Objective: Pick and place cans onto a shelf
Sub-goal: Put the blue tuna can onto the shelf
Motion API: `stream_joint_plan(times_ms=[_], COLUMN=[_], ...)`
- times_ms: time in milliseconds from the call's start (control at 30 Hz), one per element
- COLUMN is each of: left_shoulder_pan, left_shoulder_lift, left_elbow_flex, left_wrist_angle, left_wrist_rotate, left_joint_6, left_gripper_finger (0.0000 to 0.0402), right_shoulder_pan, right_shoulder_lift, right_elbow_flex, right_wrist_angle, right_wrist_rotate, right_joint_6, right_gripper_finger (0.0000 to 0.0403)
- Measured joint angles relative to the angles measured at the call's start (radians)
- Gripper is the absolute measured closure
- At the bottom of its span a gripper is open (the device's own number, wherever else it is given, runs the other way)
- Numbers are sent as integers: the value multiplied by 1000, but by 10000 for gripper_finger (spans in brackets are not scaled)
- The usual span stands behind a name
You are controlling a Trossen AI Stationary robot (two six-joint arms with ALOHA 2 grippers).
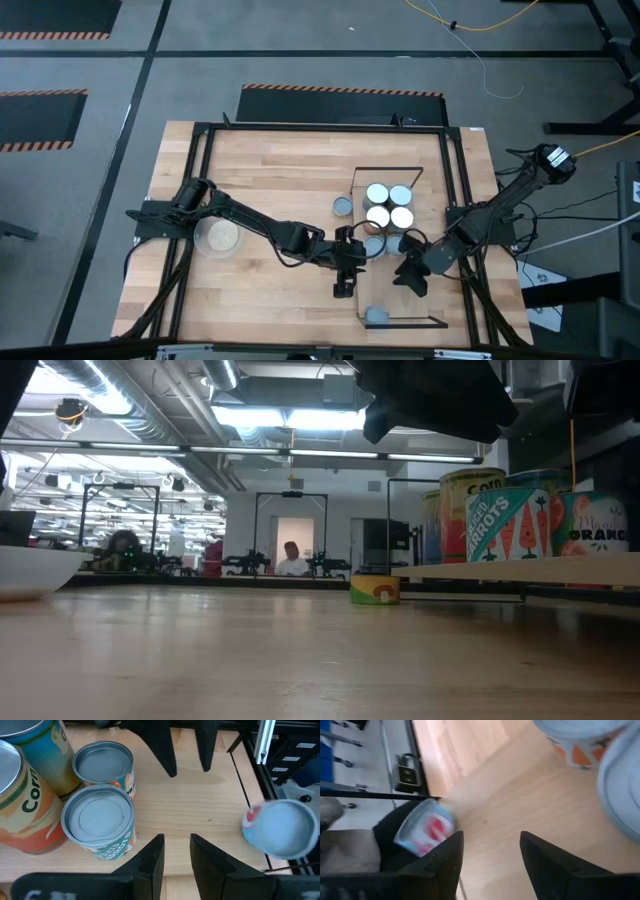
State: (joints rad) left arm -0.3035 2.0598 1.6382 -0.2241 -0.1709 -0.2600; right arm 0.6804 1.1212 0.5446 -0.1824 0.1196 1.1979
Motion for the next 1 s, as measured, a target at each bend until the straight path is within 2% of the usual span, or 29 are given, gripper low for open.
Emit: stream_joint_plan(times_ms=[767,1000], left_shoulder_pan=[-5,-5], left_shoulder_lift=[0,0], left_elbow_flex=[0,0], left_wrist_angle=[-10,-10], left_wrist_rotate=[0,0], left_joint_6=[-2,-1], left_gripper_finger=[315,315], right_shoulder_pan=[0,0], right_shoulder_lift=[-25,-29], right_elbow_flex=[2,2], right_wrist_angle=[65,189], right_wrist_rotate=[-3,-45], right_joint_6=[-31,-131], right_gripper_finger=[202,202])
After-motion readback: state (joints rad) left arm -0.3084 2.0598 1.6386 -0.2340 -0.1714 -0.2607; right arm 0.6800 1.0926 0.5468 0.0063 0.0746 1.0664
